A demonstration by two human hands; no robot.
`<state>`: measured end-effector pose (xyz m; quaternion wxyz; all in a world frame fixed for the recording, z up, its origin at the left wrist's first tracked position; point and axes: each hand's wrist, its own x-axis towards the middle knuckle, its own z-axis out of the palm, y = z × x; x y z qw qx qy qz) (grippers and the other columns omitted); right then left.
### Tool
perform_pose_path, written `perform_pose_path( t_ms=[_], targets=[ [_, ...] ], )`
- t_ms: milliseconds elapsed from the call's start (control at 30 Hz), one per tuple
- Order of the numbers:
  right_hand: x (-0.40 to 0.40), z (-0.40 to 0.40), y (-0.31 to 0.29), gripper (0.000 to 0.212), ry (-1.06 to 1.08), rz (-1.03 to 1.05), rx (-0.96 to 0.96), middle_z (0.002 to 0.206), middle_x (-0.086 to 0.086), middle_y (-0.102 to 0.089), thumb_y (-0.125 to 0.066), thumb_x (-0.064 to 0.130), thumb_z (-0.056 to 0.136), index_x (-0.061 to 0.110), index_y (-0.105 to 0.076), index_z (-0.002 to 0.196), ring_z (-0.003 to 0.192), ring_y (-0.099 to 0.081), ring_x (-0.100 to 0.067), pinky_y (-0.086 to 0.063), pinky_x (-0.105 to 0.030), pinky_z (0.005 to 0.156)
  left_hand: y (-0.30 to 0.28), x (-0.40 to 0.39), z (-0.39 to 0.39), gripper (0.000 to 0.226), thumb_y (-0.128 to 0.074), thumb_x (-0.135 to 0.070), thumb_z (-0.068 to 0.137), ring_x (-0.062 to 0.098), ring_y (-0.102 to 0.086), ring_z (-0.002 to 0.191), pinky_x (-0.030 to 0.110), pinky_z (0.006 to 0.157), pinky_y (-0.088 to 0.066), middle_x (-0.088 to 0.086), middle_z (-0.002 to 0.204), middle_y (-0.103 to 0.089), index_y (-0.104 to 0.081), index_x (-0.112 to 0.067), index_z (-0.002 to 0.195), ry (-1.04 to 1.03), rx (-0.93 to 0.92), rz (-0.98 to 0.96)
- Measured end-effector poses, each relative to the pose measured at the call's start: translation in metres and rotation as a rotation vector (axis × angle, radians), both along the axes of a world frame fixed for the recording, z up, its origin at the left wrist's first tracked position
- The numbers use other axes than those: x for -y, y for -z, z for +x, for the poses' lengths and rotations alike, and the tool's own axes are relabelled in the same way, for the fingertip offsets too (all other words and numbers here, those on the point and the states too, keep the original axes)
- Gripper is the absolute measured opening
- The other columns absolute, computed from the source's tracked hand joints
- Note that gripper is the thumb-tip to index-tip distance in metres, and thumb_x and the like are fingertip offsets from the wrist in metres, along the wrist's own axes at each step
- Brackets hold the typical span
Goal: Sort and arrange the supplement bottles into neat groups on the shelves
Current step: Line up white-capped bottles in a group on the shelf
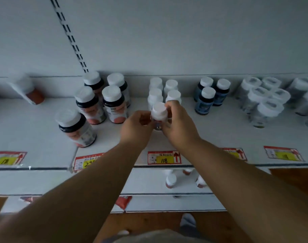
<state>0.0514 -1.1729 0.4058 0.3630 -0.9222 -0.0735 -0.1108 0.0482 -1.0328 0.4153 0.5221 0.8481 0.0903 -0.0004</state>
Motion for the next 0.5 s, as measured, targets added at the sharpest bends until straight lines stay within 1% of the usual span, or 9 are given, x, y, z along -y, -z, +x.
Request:
perform_pose_path(
  t_ms=[33, 100, 133, 200, 267, 400, 500],
  targets=[
    [0.002, 0.005, 0.002, 0.046, -0.022, -0.008, 0.016, 0.119, -0.01, -0.058, -0.071, 0.02, 0.087, 0.014, -0.047, 0.125, 0.104, -0.058, -0.025, -0.048, -0.035, 0.079, -0.001, 0.001, 0.001, 0.02, -0.072, -0.025, 0.088, 0.009, -0.064, 0.081, 0.028, 0.072, -0.05, -0.014, 0.093, -0.071, -0.066, -0.028, 0.106, -0.034, -0.01, 0.022],
    [0.005, 0.008, 0.003, 0.049, -0.05, -0.014, 0.04, 0.123, -0.01, -0.057, -0.071, 0.025, 0.087, 0.016, -0.046, 0.128, 0.107, -0.057, -0.025, -0.05, -0.038, 0.082, -0.002, -0.001, -0.001, 0.023, -0.071, -0.02, 0.089, 0.005, -0.062, 0.086, 0.025, 0.078, -0.049, -0.015, 0.095, -0.067, -0.064, -0.026, 0.109, -0.076, -0.017, 0.059],
    [0.007, 0.006, 0.003, 0.052, -0.054, -0.009, 0.046, 0.125, -0.01, -0.055, -0.071, 0.027, 0.086, 0.017, -0.045, 0.13, 0.109, -0.056, -0.024, -0.05, -0.039, 0.084, -0.003, -0.003, -0.005, 0.024, -0.07, -0.018, 0.089, 0.001, -0.06, 0.086, 0.022, 0.079, -0.047, -0.015, 0.096, -0.065, -0.063, -0.025, 0.112, -0.084, -0.014, 0.08],
    [0.009, -0.004, 0.003, 0.058, -0.04, 0.01, 0.057, 0.129, -0.009, -0.052, -0.072, 0.029, 0.085, 0.019, -0.043, 0.134, 0.113, -0.054, -0.024, -0.051, -0.04, 0.088, -0.006, -0.008, -0.018, 0.024, -0.068, -0.017, 0.091, -0.005, -0.057, 0.085, 0.015, 0.072, -0.043, -0.017, 0.099, -0.062, -0.061, -0.026, 0.113, -0.069, 0.007, 0.116],
    [0.009, -0.021, 0.002, 0.061, -0.028, 0.032, 0.071, 0.131, -0.009, -0.049, -0.073, 0.025, 0.085, 0.02, -0.042, 0.138, 0.116, -0.054, -0.024, -0.051, -0.041, 0.092, -0.007, -0.013, -0.034, 0.024, -0.065, -0.016, 0.093, -0.004, -0.057, 0.087, 0.012, 0.068, -0.041, -0.016, 0.105, -0.062, -0.059, -0.028, 0.113, -0.022, 0.038, 0.139],
    [-0.003, -0.072, -0.006, 0.062, 0.003, 0.002, 0.102, 0.129, -0.008, -0.049, -0.072, 0.02, 0.085, 0.022, -0.041, 0.138, 0.114, -0.054, -0.025, -0.052, -0.042, 0.089, -0.009, -0.021, -0.072, 0.026, -0.064, -0.015, 0.092, -0.001, -0.06, 0.088, 0.011, 0.065, -0.042, -0.016, 0.107, -0.064, -0.059, -0.033, 0.11, 0.07, 0.117, 0.153],
    [-0.017, -0.123, -0.01, 0.057, 0.092, -0.005, 0.104, 0.129, -0.006, -0.049, -0.071, 0.018, 0.086, 0.019, -0.045, 0.137, 0.114, -0.054, -0.019, -0.054, -0.036, 0.089, -0.002, -0.032, -0.109, 0.029, -0.065, -0.011, 0.09, 0.002, -0.062, 0.09, 0.013, 0.072, -0.047, -0.014, 0.109, -0.064, -0.061, -0.03, 0.111, 0.198, 0.194, 0.137]
  ],
)
